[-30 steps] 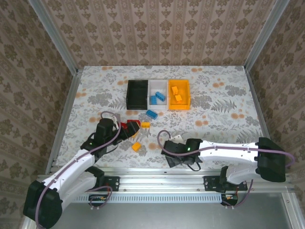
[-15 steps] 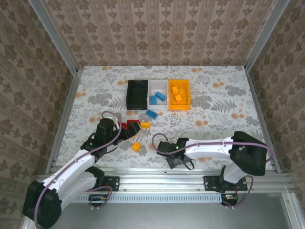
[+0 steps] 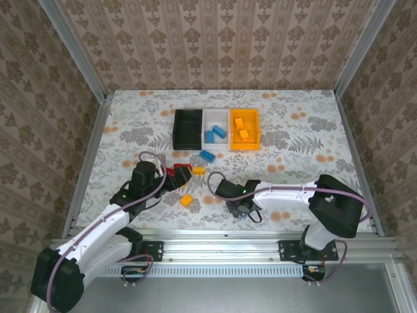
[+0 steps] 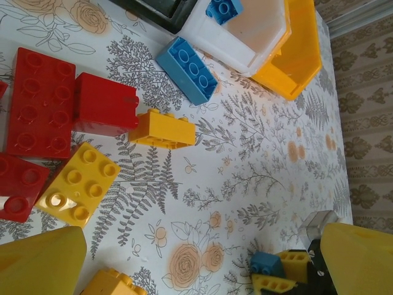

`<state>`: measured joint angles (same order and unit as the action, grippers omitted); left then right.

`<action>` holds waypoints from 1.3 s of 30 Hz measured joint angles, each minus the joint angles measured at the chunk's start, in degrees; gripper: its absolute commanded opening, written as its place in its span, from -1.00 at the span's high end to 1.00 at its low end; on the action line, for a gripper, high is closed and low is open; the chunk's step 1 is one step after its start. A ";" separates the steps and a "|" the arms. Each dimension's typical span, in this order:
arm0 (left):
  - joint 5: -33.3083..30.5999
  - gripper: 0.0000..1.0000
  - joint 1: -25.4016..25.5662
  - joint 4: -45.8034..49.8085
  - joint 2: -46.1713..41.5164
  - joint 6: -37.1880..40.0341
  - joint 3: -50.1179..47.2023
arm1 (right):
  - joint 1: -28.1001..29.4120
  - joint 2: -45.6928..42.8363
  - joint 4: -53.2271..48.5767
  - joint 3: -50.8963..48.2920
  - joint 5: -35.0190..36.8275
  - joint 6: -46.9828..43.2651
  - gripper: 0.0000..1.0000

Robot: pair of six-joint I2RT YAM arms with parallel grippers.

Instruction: Sort the legos into containers by color

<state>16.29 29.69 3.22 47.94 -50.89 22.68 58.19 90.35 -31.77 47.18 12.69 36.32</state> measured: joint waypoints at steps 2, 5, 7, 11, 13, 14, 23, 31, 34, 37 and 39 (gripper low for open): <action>-0.07 -1.00 -0.04 0.52 0.00 0.44 0.59 | -0.02 -0.37 -0.02 -0.07 0.13 0.09 0.61; -0.09 -0.99 -0.15 1.14 0.07 1.11 1.49 | -0.02 -1.57 -0.37 0.24 1.14 -0.46 0.64; -0.26 -1.00 -0.15 1.42 0.37 1.60 1.99 | -0.33 -2.16 -1.57 2.32 2.36 -1.77 0.65; -0.57 -1.00 -0.72 1.60 1.38 1.92 2.12 | -4.68 -1.90 -0.76 11.47 3.58 -6.16 0.63; -0.76 -0.99 -1.75 2.32 1.66 1.81 2.12 | -9.29 0.28 1.70 18.40 3.13 -8.66 0.62; -0.79 -1.00 -2.40 2.89 1.57 1.64 2.12 | -11.58 2.27 2.93 21.90 2.99 -9.60 0.62; -2.05 -1.00 -7.32 9.03 -8.07 -1.73 1.33 | -24.65 34.23 3.76 58.90 -0.76 -15.65 0.20; -2.84 -1.00 -8.81 12.94 -13.09 -2.69 -0.87 | -24.74 38.75 -0.94 63.49 -1.55 -18.53 -0.17; -2.84 -0.99 -9.14 13.53 -13.07 -2.69 -0.87 | -24.02 33.40 -0.04 58.69 -1.27 -18.78 -0.18; -2.89 -1.00 -9.16 13.51 -12.70 -2.67 -0.87 | -21.59 24.06 1.88 49.92 0.33 -18.75 -0.22; -3.13 -1.00 -9.18 13.40 -12.02 -2.67 -0.87 | -17.94 18.08 3.37 44.30 1.36 -18.21 -0.30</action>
<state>13.17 20.51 16.62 35.92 -53.56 21.80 40.25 108.42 -28.40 91.48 14.04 18.11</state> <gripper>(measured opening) 0.997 0.619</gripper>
